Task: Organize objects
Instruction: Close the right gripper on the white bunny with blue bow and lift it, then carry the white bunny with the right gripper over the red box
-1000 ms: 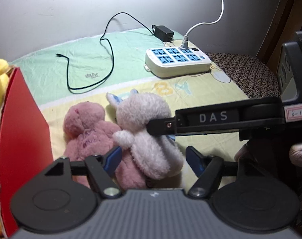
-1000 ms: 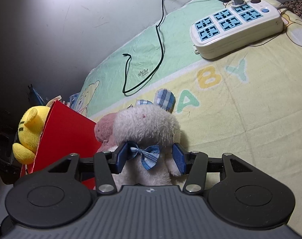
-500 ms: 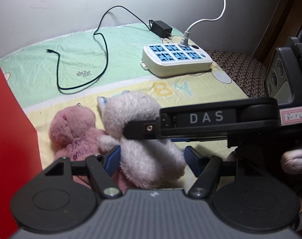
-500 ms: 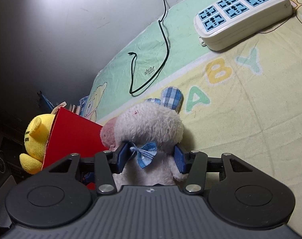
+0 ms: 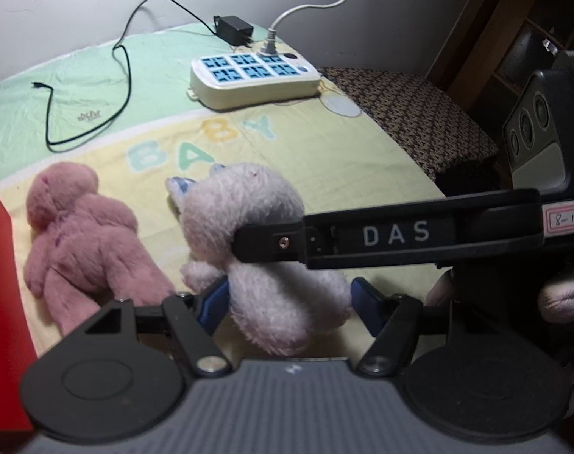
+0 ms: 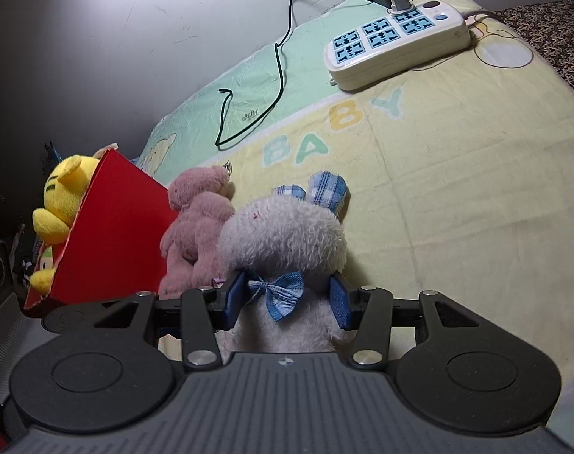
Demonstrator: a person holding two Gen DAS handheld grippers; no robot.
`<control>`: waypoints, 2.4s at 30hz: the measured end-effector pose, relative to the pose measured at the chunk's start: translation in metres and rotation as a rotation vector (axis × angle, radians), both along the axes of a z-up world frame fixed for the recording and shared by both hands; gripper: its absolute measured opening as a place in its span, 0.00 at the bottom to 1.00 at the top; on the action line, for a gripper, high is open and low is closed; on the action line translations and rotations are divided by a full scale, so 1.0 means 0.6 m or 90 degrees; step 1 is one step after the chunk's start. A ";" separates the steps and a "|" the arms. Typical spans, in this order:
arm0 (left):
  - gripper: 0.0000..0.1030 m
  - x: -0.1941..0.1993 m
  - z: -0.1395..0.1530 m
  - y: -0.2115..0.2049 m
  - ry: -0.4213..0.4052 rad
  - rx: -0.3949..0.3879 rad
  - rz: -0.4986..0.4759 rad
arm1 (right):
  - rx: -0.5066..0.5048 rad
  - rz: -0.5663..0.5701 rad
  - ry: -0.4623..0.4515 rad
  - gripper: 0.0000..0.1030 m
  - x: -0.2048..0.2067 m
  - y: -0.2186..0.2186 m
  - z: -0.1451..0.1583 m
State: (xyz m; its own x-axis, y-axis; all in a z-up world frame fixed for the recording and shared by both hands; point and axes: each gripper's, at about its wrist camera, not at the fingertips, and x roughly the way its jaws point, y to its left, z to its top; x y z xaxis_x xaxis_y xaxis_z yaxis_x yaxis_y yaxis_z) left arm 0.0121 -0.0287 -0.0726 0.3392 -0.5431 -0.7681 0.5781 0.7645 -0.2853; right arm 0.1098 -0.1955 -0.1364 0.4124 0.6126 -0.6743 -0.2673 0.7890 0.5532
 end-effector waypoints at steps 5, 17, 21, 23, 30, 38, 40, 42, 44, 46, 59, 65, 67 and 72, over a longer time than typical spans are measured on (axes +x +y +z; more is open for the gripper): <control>0.68 -0.043 -0.013 -0.003 0.029 0.002 -0.016 | -0.016 0.008 0.010 0.49 -0.046 0.000 -0.001; 0.67 -0.077 -0.036 0.036 0.096 -0.001 0.016 | 0.024 0.020 0.028 0.53 -0.068 -0.020 0.007; 0.69 -0.071 -0.030 0.038 0.077 0.001 0.027 | 0.045 0.012 0.057 0.55 -0.054 -0.036 -0.012; 0.70 -0.068 -0.031 0.036 0.062 0.013 0.031 | 0.070 0.012 0.075 0.55 -0.051 -0.036 -0.022; 0.76 -0.059 -0.045 0.022 0.045 0.041 0.029 | 0.100 0.028 0.090 0.56 -0.045 -0.002 -0.038; 0.74 -0.059 -0.046 0.020 0.032 0.054 0.033 | 0.095 0.038 0.085 0.49 -0.048 0.009 -0.032; 0.73 -0.062 -0.046 0.020 0.033 0.055 0.030 | 0.083 0.048 0.069 0.49 -0.055 0.012 -0.022; 0.73 -0.071 -0.041 0.021 0.031 0.055 0.024 | 0.071 0.058 0.051 0.49 -0.065 0.015 -0.012; 0.73 -0.077 -0.036 0.022 0.026 0.053 0.019 | 0.061 0.066 0.035 0.49 -0.074 0.017 -0.002; 0.73 -0.084 -0.029 0.024 0.023 0.052 0.016 | 0.055 0.073 0.022 0.49 -0.083 0.021 0.009; 0.73 -0.130 0.047 0.080 -0.032 0.018 0.027 | 0.047 0.108 -0.088 0.49 -0.134 0.072 0.100; 0.73 -0.141 0.099 0.142 -0.072 -0.018 0.035 | 0.068 0.091 -0.132 0.49 -0.162 0.120 0.142; 0.73 -0.144 0.115 0.168 -0.089 -0.030 0.030 | 0.075 0.079 -0.143 0.49 -0.172 0.141 0.154; 0.73 -0.148 0.152 0.239 -0.124 -0.055 0.025 | 0.083 0.074 -0.181 0.49 -0.192 0.202 0.188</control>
State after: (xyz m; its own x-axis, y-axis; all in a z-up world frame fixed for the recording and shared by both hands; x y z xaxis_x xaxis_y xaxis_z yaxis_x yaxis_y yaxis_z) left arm -0.0765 0.1144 0.0188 0.4991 -0.5876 -0.6369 0.5989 0.7651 -0.2365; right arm -0.0052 -0.0743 -0.0236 0.4952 0.7399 -0.4554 -0.5099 0.6719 0.5372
